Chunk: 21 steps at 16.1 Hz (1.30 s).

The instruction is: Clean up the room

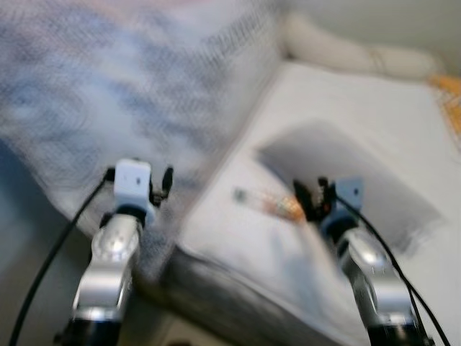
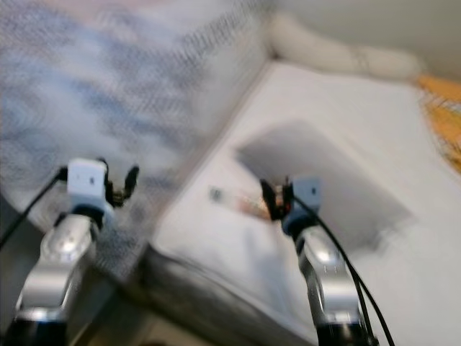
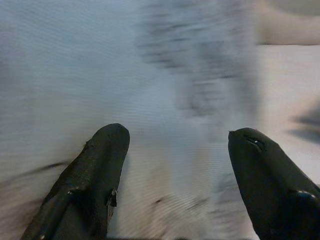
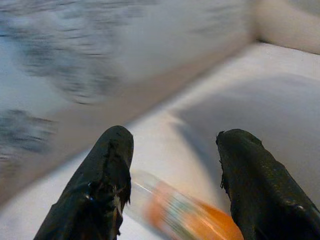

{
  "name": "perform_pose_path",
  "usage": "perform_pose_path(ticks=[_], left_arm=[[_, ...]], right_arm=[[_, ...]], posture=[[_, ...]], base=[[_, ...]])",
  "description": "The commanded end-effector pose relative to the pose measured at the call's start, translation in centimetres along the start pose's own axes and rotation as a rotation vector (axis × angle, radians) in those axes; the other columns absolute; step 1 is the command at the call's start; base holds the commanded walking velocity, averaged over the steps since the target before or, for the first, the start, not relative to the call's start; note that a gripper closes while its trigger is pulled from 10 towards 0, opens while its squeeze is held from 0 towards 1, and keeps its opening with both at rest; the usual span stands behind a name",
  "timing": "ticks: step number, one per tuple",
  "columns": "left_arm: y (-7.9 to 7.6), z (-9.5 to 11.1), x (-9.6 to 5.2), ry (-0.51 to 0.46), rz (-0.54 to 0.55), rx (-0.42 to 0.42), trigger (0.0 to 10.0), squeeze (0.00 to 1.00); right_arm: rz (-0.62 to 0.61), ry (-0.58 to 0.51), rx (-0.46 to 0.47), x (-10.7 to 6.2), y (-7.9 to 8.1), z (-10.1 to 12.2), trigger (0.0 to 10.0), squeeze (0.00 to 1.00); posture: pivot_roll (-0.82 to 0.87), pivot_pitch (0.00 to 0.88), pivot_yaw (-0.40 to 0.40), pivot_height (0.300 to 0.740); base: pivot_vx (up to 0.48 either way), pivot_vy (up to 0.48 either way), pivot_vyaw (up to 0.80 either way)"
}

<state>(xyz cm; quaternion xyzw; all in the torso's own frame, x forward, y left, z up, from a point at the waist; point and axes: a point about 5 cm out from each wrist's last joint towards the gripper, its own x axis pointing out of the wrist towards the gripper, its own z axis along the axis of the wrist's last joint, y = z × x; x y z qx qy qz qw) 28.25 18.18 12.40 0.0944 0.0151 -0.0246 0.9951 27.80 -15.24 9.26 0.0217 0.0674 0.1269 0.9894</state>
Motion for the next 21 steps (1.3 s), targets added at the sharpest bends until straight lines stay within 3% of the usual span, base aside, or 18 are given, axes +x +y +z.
perform_pose_path(ticks=[1, 2, 3, 4, 8, 10, 12, 14, 17, 20, 21], left_arm=[[0.7, 0.0, 0.1, 0.006, 0.021, 0.010, 10.0, 0.00], [0.7, 0.0, 0.1, 0.003, 0.021, 0.001, 10.0, 0.00], [0.5, -0.1, 0.2, 0.016, 0.003, 0.005, 10.0, 0.00], [0.3, -0.2, 0.2, 0.022, -0.013, 0.019, 10.0, 0.00], [-0.3, -0.6, 0.0, 0.047, -0.121, 0.082, 10.0, 0.00], [-0.5, -0.8, -0.1, 0.073, -0.186, 0.120, 10.0, 0.00], [-0.6, -0.7, -0.4, 0.082, -0.269, 0.147, 10.0, 0.00], [-0.4, -0.7, -0.6, 0.095, -0.289, 0.154, 10.0, 0.00], [-0.2, -0.8, -0.7, 0.109, -0.248, 0.126, 10.0, 0.00], [-0.1, -0.9, -0.7, 0.094, -0.148, 0.062, 10.0, 0.00], [-0.2, -1.0, -0.8, 0.095, -0.133, 0.053, 10.0, 0.00]], right_arm=[[0.048, 0.021, 0.041, 0.3, 1.1, -0.2, 10.0, 0.00], [0.056, 0.026, 0.057, 0.3, 1.1, -0.2, 10.0, 0.00], [0.112, 0.031, 0.025, 0.2, 1.4, -0.2, 10.0, 0.85], [0.144, 0.035, -0.014, 0.1, 1.6, -0.3, 10.0, 1.00], [0.230, 0.113, -0.148, -0.1, 1.6, -1.0, 10.0, 1.00], [0.244, 0.139, -0.126, 0.2, 1.1, -0.7, 10.0, 1.00], [0.169, 0.232, -0.189, 0.9, -0.7, -1.1, 10.0, 1.00], [0.129, 0.247, -0.217, 1.3, -1.6, -1.1, 10.0, 1.00], [0.097, 0.242, -0.193, 1.4, -1.7, -0.9, 10.0, 1.00], [0.015, 0.159, -0.021, 1.2, -1.4, -0.7, 10.0, 1.00], [0.007, 0.165, -0.015, 0.7, -1.2, -1.2, 10.0, 1.00]], posture=[[0.03, 0.000, -0.013, 0.740], [0.03, 0.000, -0.012, 0.740], [0.03, 0.000, -0.011, 0.740], [0.03, 0.000, -0.009, 0.740], [0.03, 0.000, -0.009, 0.740], [0.03, 0.000, -0.013, 0.740], [0.04, 0.000, -0.018, 0.740], [0.05, 0.000, -0.022, 0.740], [0.05, 0.000, -0.026, 0.740], [0.05, 0.000, -0.035, 0.740], [0.05, 0.000, -0.038, 0.740]], base=[[0.330, 0.000, 0.00], [0.000, 0.000, 0.00], [0.000, 0.000, 0.00], [0.000, 0.000, 0.00], [0.000, 0.000, 0.00], [0.000, 0.000, 0.00], [0.000, 0.000, 0.00], [0.000, 0.000, 0.00], [0.000, 0.000, 0.00], [0.000, 0.000, 0.00], [0.000, 0.000, 0.00]])
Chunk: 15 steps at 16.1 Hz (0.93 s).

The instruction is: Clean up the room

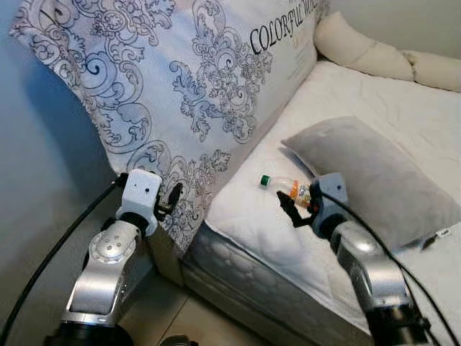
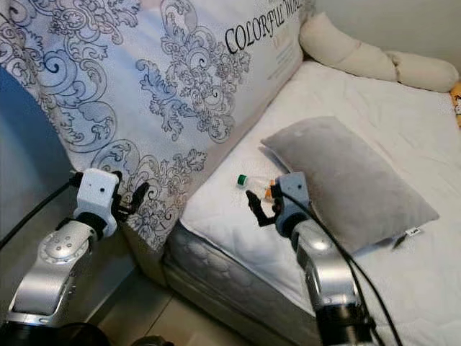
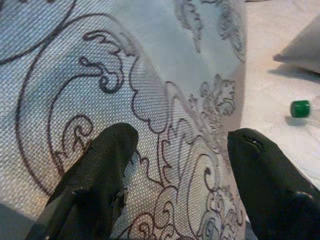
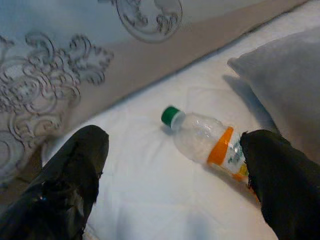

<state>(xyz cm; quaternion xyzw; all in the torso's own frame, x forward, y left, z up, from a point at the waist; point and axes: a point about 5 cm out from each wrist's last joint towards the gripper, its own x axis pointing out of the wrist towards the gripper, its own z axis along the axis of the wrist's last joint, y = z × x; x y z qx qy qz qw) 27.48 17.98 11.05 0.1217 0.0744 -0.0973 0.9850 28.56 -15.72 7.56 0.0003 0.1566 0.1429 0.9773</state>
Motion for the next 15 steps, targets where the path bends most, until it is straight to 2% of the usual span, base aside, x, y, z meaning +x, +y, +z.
perform_pose_path(ticks=[1, 4, 5, 6, 8, 10, 12, 15], left_arm=[[0.2, 0.2, -0.3, -0.008, 0.024, -0.008, 10.0, 0.00], [0.0, 0.0, -0.5, -0.003, 0.040, -0.029, 10.0, 0.00], [0.0, -0.1, -0.7, -0.003, 0.054, -0.030, 10.0, 0.00], [0.1, -0.1, -0.7, -0.008, 0.062, -0.016, 10.0, 0.00], [0.1, -0.1, -0.8, -0.008, 0.069, -0.016, 10.0, 0.00], [0.1, -0.1, -0.8, -0.008, 0.071, -0.003, 10.0, 0.00], [0.2, -0.1, -0.8, -0.009, 0.090, -0.035, 10.0, 0.00], [0.3, 0.0, -0.8, -0.018, 0.091, -0.020, 10.0, 0.00]], right_arm=[[-0.029, -0.008, -0.004, -0.6, -0.3, -0.2, 10.0, 1.00], [-0.077, -0.010, 0.042, -1.2, -0.4, -1.0, 10.0, 1.00], [-0.100, -0.016, 0.062, -1.5, -0.4, -1.2, 10.0, 0.00], [-0.092, -0.036, 0.049, -1.6, -0.2, -1.0, 10.0, 0.00], [-0.058, -0.059, 0.006, -1.6, 0.3, -0.7, 10.0, 0.00], [-0.067, -0.084, 0.036, -1.3, 0.5, -0.2, 10.0, 0.00], [-0.083, -0.062, 0.077, -1.3, 0.4, -0.5, 10.0, 0.00], [-0.093, -0.054, 0.068, -1.4, 0.2, -0.8, 10.0, 0.00]], posture=[[0.05, 0.000, -0.041, 0.740], [0.05, 0.000, -0.044, 0.740], [0.05, 0.000, -0.046, 0.740], [0.05, 0.000, -0.046, 0.740], [0.05, 0.000, -0.047, 0.740], [0.05, 0.000, -0.051, 0.740], [0.05, 0.000, -0.052, 0.740], [0.05, 0.000, -0.053, 0.740]], base=[[0.000, 0.000, 0.00], [0.000, 0.000, 0.00], [0.000, 0.000, 0.00], [0.000, 0.000, 0.00], [0.000, -0.456, 0.00], [0.000, -0.457, 0.71], [0.000, 0.000, 0.00], [0.000, 0.000, 0.00]])
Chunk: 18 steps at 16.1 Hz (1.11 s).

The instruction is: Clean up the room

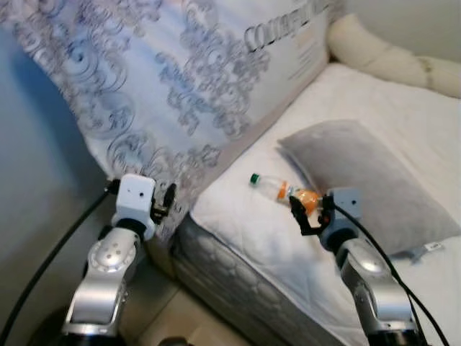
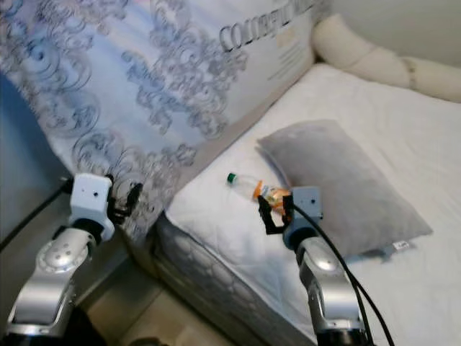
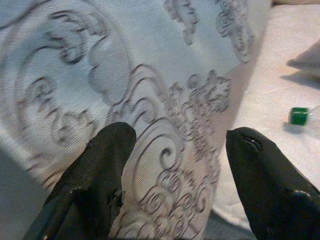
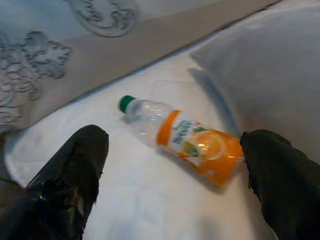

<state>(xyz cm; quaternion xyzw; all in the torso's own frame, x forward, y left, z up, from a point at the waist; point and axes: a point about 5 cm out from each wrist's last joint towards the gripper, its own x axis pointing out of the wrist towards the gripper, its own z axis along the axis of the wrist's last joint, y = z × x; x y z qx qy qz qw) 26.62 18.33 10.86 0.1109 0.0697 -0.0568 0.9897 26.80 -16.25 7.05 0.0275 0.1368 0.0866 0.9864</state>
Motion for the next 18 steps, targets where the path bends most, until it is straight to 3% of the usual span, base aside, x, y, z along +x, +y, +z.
perform_pose_path(ticks=[1, 3, 10, 17, 18], left_arm=[[0.20, 0.44, 0.06, -0.018, 0.010, 0.013, 10.0, 0.00], [0.22, 0.41, 0.02, -0.016, 0.010, 0.007, 10.0, 0.00], [0.12, 0.71, 0.24, -0.020, -0.010, 0.003, 10.0, 0.00], [0.08, 0.95, 0.28, -0.024, -0.037, 0.059, 10.0, 0.00], [0.08, 1.04, 0.37, -0.024, -0.063, 0.076, 10.0, 0.00]], right_arm=[[0.006, -0.012, 0.011, 0.15, 0.22, 0.27, 10.0, 0.00], [0.015, -0.016, -0.003, 0.15, 0.35, 0.36, 10.0, 0.00], [0.022, -0.018, 0.000, 0.34, 0.75, 0.42, 10.0, 0.00], [0.006, -0.013, 0.013, 0.59, 0.37, 0.47, 10.0, 0.00], [0.002, -0.004, -0.023, 0.72, 0.10, 0.47, 10.0, 0.60]], posture=[[0.05, 0.000, -0.052, 0.740], [0.05, 0.000, -0.050, 0.740], [0.06, 0.000, -0.045, 0.740], [0.06, 0.000, -0.051, 0.740], [0.06, 0.000, -0.050, 0.740]], base=[[0.000, 0.000, 0.00], [0.000, 0.000, 0.00], [0.249, 0.000, 0.75], [0.085, 0.000, 0.00], [0.000, 0.000, 0.00]])
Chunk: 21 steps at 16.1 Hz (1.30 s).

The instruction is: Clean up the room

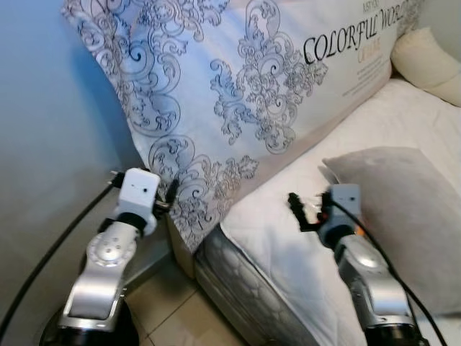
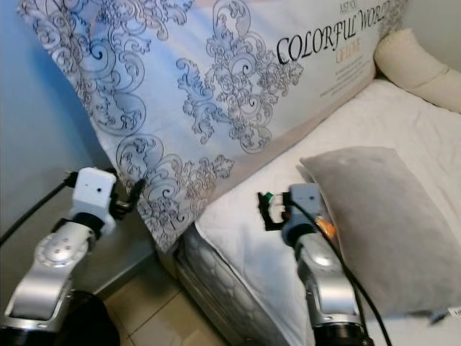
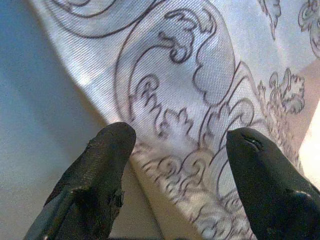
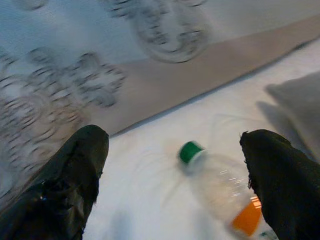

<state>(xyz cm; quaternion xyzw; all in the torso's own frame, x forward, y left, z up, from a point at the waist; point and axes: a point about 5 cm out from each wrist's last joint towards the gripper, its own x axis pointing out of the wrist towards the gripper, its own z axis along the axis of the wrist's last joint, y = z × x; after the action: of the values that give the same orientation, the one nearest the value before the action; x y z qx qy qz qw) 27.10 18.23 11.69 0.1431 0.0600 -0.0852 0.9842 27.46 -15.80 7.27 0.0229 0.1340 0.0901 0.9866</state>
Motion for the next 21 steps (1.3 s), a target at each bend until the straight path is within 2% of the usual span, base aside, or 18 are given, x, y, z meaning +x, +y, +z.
perform_pose_path(ticks=[1, 2, 4, 5, 6, 8, 11, 12, 14, 18, 21], left_arm=[[-0.3, 0.3, 0.2, -0.012, -0.076, 0.019, 10.0, 0.00], [-0.6, 0.6, 0.3, -0.020, -0.155, 0.045, 10.0, 0.00], [-0.9, 0.7, 0.5, -0.014, -0.244, 0.072, 10.0, 0.00], [-1.4, 0.6, 0.6, 0.016, -0.385, 0.123, 10.0, 0.00], [-1.6, 0.5, 0.6, 0.037, -0.474, 0.153, 10.0, 0.00], [-1.5, 0.5, 0.7, 0.059, -0.567, 0.197, 10.0, 0.00], [-1.5, 0.6, 0.8, 0.073, -0.629, 0.243, 10.0, 0.00], [-1.6, 0.7, 0.6, 0.079, -0.658, 0.238, 10.0, 0.00], [-1.8, 0.8, 0.2, 0.084, -0.699, 0.231, 10.0, 0.00], [-1.8, 0.7, 0.1, 0.091, -0.715, 0.236, 10.0, 0.00], [-2.1, 0.7, 0.1, 0.096, -0.733, 0.226, 10.0, 0.00]], right_arm=[[-0.015, 0.017, -0.039, 0.3, -0.7, 0.0, 10.0, 1.00], [-0.029, 0.034, -0.068, 0.5, -1.4, 0.1, 10.0, 1.00], [-0.046, 0.070, -0.110, 0.9, -2.2, 0.0, 10.0, 1.00], [-0.069, 0.141, -0.171, 1.5, -3.4, -0.2, 10.0, 1.00], [-0.078, 0.177, -0.209, 2.0, -4.1, -0.2, 10.0, 1.00], [-0.067, 0.244, -0.271, 3.0, -5.2, -0.4, 10.0, 1.00], [-0.073, 0.324, -0.391, 4.0, -6.4, -0.8, 10.0, 1.00], [-0.067, 0.382, -0.424, 4.1, -7.1, -1.2, 10.0, 0.00], [-0.057, 0.473, -0.445, 4.0, -8.2, -1.9, 10.0, 0.00], [-0.138, 0.528, -0.544, 3.5, -9.7, -2.3, 10.0, 0.00], [-0.127, 0.583, -0.486, 3.0, -10.1, -3.1, 10.0, 0.00]], posture=[[0.07, 0.000, -0.047, 0.740], [0.07, 0.000, -0.045, 0.740], [0.07, 0.000, -0.041, 0.740], [0.07, 0.003, -0.030, 0.740], [0.07, 0.005, -0.020, 0.740], [0.07, 0.011, -0.005, 0.740], [0.08, 0.030, 0.009, 0.740], [0.09, 0.042, 0.011, 0.740], [0.10, 0.058, 0.016, 0.740], [0.10, 0.069, 0.024, 0.740], [0.10, 0.072, 0.021, 0.740]], base=[[0.000, 0.000, 0.00], [0.000, 0.000, 0.00], [0.000, 0.000, 0.00], [0.000, 0.000, 0.00], [0.000, 0.000, 0.00], [0.000, 0.000, 0.00], [0.000, 0.000, 0.00], [0.000, 0.000, 0.00], [0.000, 0.000, 0.00], [0.000, 0.000, 0.00], [0.000, 0.000, 0.00]])
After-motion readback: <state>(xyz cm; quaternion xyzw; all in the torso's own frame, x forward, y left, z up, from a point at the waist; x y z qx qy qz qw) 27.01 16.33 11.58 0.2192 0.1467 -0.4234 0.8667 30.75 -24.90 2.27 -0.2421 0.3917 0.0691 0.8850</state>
